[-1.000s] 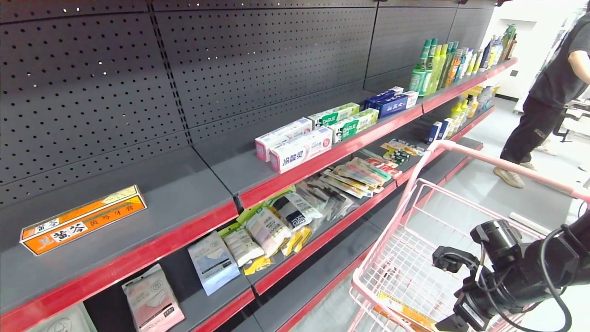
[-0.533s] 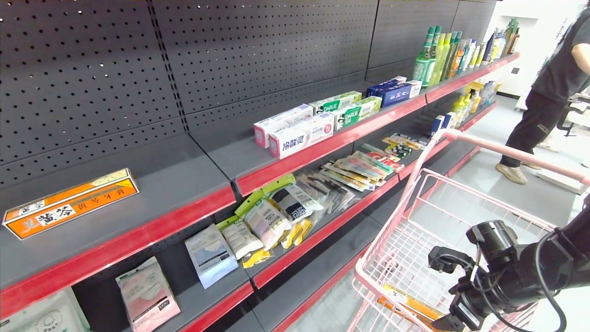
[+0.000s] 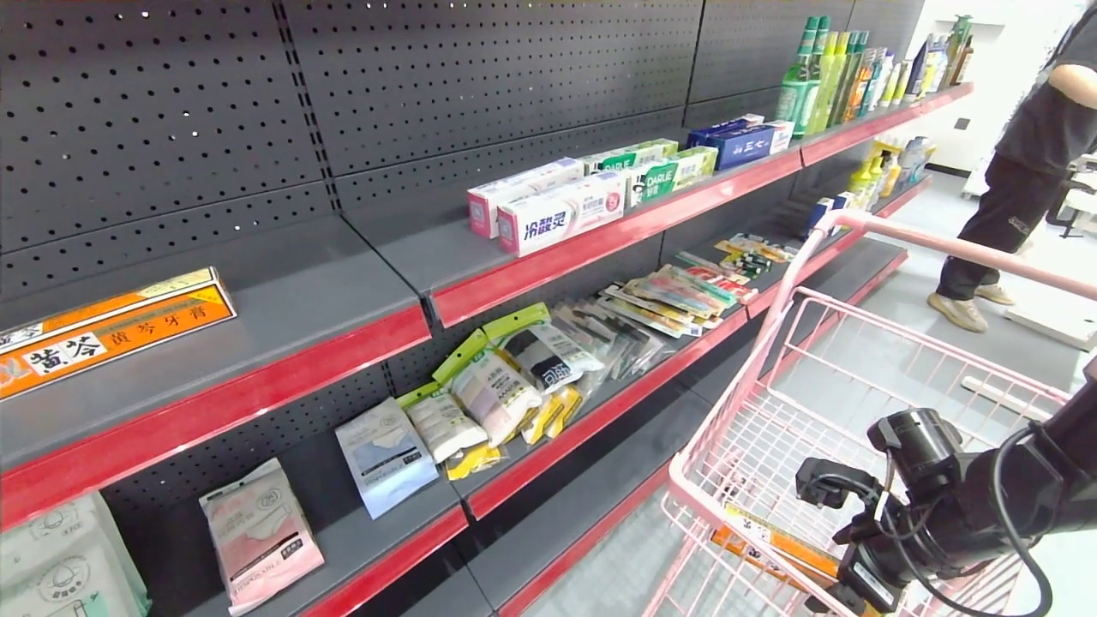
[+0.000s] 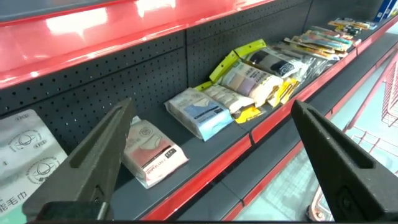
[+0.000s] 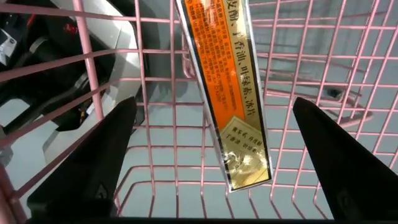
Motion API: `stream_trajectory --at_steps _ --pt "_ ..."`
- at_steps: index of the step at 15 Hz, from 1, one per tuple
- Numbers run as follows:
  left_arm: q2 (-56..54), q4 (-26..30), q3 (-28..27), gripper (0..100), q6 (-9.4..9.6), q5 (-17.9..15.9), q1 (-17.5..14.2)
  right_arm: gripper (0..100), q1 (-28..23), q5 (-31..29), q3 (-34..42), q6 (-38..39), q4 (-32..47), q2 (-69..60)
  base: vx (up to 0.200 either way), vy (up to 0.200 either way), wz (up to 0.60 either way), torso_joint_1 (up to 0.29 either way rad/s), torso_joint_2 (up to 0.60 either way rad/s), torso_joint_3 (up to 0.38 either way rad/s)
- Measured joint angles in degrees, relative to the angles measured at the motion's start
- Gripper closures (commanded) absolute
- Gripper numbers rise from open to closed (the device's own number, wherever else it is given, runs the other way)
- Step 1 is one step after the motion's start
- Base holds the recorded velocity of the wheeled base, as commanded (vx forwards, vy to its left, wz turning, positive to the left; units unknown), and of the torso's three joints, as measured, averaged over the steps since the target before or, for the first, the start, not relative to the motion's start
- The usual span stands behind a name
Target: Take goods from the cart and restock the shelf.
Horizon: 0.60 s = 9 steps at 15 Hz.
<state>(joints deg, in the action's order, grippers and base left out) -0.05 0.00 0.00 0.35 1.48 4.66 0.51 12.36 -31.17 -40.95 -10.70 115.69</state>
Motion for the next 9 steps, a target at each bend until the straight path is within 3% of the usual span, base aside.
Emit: stream_trajectory --at_steps 5,9 --pt "0.0 0.0 0.0 0 -0.02 0.0 0.0 0 0.0 -0.9 -0.6 -0.6 -0.5 1.0 0.0 0.0 0.0 0.0 0.0 0.0" --pt "0.0 0.0 0.0 0 0.0 0.0 0.0 0 -0.2 -1.5 -0.1 -1.1 -5.3 3.6 0.0 0.0 0.0 0.0 0.0 0.0"
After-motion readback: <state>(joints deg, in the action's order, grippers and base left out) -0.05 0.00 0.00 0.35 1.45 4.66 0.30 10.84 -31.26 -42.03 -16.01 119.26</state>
